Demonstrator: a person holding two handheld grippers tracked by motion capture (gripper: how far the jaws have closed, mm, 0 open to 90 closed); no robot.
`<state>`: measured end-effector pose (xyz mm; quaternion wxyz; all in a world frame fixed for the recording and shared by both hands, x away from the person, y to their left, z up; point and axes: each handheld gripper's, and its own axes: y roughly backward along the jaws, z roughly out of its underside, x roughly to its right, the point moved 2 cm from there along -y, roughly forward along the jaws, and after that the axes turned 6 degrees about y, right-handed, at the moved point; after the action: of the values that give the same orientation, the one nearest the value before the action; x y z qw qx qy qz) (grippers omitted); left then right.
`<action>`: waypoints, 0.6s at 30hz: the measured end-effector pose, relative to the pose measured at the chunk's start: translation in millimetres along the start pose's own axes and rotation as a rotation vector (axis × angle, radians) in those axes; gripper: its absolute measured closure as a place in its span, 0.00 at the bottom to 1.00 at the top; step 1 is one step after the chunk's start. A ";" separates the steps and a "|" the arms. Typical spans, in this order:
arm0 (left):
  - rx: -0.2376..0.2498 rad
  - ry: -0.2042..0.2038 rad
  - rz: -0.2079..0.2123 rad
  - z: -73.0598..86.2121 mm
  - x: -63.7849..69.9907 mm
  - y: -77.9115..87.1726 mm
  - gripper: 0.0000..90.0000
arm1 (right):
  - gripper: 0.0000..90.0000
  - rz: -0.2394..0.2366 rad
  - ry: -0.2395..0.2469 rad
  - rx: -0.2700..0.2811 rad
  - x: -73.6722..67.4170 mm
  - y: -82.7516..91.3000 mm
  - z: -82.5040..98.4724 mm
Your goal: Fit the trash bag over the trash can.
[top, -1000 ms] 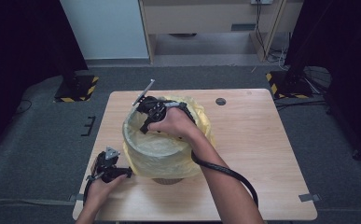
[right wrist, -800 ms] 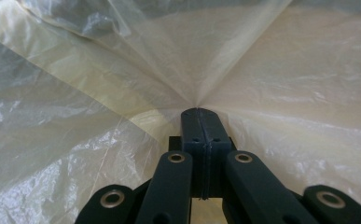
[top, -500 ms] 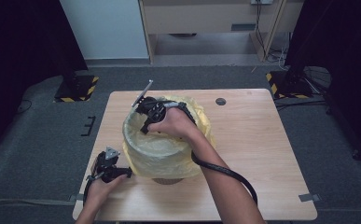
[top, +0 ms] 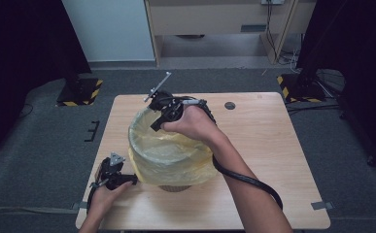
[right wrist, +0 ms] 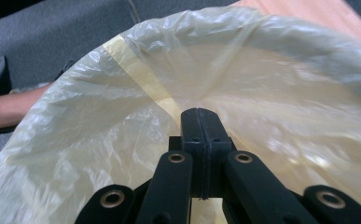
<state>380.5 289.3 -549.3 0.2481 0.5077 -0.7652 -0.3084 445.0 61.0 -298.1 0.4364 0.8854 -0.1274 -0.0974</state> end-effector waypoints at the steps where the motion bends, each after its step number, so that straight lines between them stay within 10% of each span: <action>1: 0.000 0.000 0.000 0.0 0.0 0.0 0.00 | 1.00 0.006 -0.005 0.012 0.7 3.7 1.3; 18: -0.001 0.000 0.000 0.0 0.0 0.1 0.00 | 1.00 0.040 -0.093 0.237 20.3 50.3 38.5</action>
<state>380.4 289.3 -549.3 0.2484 0.5074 -0.7652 -0.3088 446.3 -3.6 -282.4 0.3242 0.9226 -0.1755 -0.1138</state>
